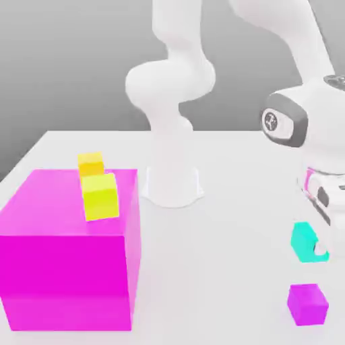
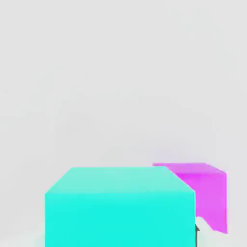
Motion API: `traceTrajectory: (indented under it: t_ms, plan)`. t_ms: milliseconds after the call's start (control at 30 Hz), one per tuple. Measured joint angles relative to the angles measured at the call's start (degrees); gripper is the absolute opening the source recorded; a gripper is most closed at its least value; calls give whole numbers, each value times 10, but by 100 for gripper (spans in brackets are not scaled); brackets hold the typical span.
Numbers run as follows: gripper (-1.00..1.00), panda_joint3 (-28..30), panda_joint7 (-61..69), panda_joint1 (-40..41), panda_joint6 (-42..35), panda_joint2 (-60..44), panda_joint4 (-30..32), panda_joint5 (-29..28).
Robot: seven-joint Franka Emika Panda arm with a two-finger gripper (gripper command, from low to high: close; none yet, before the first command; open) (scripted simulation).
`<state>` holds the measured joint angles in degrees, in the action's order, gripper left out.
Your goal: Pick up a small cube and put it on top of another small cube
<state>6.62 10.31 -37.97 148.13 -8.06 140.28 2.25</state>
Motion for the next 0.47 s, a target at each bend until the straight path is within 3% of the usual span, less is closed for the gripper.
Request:
traceTrajectory:
  t_ms: [133, 167, 367, 467]
  plan:
    - [-100, -3, -3, 8, 54, -73, -19, 17]
    - [100, -5, -1, 10, 68, -89, -20, 21]
    - [100, -6, 0, 11, 76, -96, -21, 23]
    - [100, 0, -7, 7, 41, -59, -19, 12]
